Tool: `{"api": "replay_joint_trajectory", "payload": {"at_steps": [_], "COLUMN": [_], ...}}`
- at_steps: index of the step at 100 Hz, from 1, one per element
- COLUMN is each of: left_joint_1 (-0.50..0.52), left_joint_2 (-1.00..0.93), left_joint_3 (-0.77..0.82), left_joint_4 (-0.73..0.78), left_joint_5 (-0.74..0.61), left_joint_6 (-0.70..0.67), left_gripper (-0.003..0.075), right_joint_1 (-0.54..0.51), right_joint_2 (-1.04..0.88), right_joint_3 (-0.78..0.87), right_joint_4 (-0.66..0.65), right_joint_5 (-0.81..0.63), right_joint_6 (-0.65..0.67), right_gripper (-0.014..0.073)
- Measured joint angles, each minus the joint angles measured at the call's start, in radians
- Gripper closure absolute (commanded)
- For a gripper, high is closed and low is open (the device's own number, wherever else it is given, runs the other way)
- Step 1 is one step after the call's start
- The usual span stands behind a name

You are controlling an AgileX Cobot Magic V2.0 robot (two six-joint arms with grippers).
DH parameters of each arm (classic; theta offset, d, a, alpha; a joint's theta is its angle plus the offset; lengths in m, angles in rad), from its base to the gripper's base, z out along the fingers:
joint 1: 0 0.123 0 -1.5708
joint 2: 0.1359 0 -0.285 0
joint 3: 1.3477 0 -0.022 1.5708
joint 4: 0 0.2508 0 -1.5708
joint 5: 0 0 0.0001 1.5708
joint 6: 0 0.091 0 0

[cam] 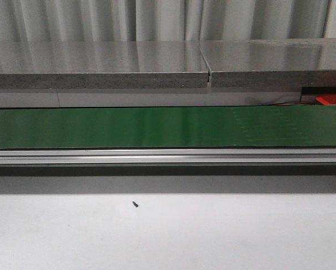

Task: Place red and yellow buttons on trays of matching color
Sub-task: 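Move the left gripper down over a yellow button in the cluster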

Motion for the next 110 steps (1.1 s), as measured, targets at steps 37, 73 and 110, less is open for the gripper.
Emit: {"api": "replay_joint_trajectory", "payload": {"at_steps": [37, 73, 110], "left_joint_1": [0.0, 0.0, 0.0], "left_joint_2": [0.087, 0.086, 0.046], "left_joint_3": [-0.005, -0.005, -0.005], "left_joint_4": [-0.019, -0.018, -0.02], "left_joint_5": [-0.042, -0.071, -0.071], "left_joint_6": [0.0, -0.002, -0.002], "left_gripper": [0.0287, 0.0503, 0.0503], "right_joint_1": [0.0, 0.0, 0.0], "right_joint_2": [0.0, 0.0, 0.0], "right_joint_3": [0.0, 0.0, 0.0], "right_joint_4": [0.0, 0.0, 0.0], "right_joint_5": [0.0, -0.002, -0.002], "right_joint_6": [0.0, 0.0, 0.0], "right_gripper": [0.0662, 0.0662, 0.0662]}}
